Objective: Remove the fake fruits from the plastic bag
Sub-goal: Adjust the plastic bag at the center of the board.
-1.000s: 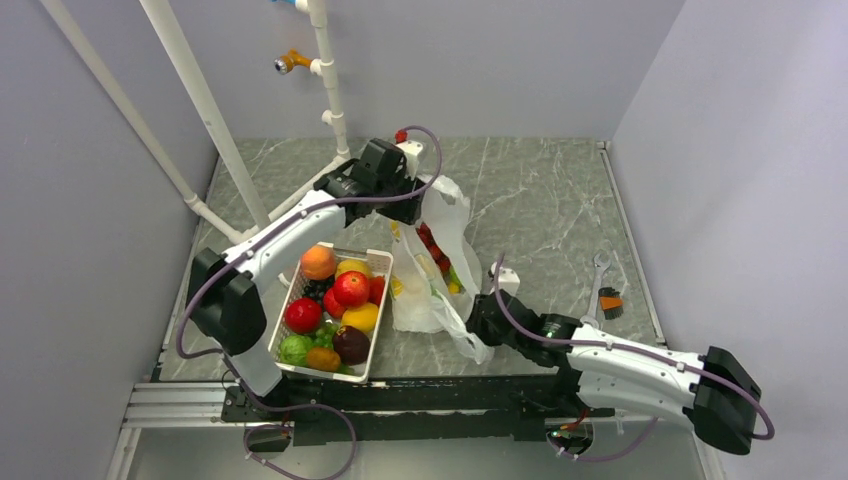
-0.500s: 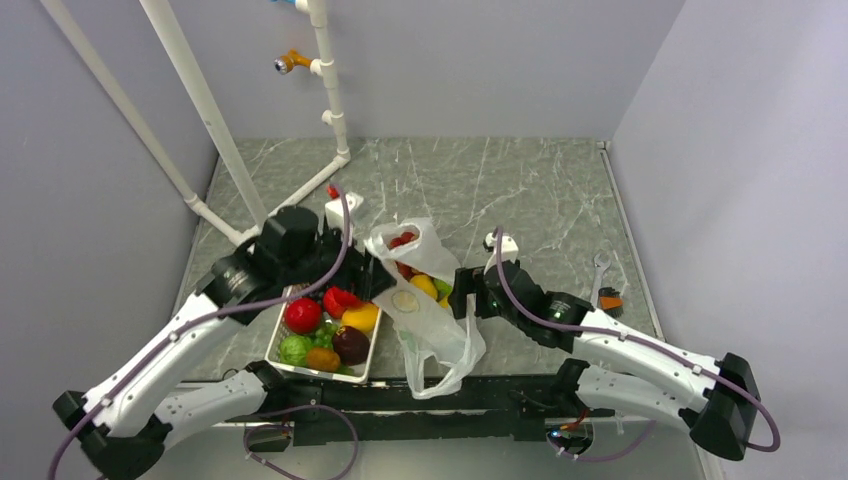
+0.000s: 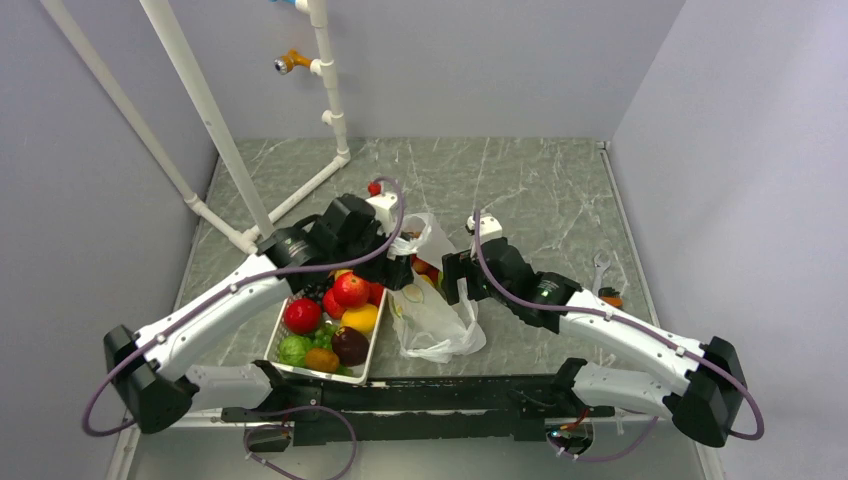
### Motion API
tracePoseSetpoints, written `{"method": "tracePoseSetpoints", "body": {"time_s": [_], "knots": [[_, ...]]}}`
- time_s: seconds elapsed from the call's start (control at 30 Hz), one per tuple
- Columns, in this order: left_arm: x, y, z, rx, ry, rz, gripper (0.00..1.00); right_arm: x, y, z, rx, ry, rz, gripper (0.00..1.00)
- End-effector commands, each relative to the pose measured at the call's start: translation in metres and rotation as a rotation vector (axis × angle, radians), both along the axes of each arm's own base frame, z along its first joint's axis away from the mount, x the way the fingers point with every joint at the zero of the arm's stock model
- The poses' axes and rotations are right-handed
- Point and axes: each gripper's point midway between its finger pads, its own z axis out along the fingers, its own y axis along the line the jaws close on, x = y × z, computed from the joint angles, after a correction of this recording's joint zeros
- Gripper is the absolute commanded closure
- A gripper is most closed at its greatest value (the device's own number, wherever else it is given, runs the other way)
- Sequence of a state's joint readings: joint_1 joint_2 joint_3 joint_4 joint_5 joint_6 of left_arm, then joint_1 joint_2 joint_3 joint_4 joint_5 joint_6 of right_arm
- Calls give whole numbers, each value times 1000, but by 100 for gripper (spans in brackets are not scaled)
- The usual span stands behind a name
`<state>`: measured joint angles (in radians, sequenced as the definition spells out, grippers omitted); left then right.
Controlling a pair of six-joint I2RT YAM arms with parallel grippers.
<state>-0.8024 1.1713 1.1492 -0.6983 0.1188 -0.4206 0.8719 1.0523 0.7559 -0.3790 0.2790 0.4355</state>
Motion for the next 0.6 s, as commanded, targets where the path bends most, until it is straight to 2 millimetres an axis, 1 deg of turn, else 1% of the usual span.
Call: {"method": "tracePoseSetpoints", "body": {"time_s": [0.0,0.07,0.13,0.23,0.3,0.33,0.4,0.43,0.47,0.5,0.57], "knots": [[24,7,15,133,-67,23,12,-14,35,58,185,-147,246,1],[23,9,7,185,-55,-8,11,-22,39,82,266,-232,309,1],[18,13,-2,205,-47,-34,9,-20,40,99,285,-301,328,1],[1,17,-10,170,-48,-91,5,-3,48,108,250,-334,313,0],[-12,19,-14,128,-48,-129,1,14,53,110,235,-344,256,1],[-19,19,-14,99,-51,-149,1,25,55,111,227,-344,215,1],[-30,18,-7,39,-66,-185,0,41,68,117,240,-341,191,1],[-34,18,-6,26,-64,-197,1,46,75,116,249,-329,185,1],[-38,19,-6,17,-61,-207,0,50,84,121,276,-327,195,1],[-41,20,-8,14,-54,-212,0,50,94,122,297,-318,224,1],[-42,23,-11,35,-36,-209,1,48,110,132,366,-327,277,4]]}}
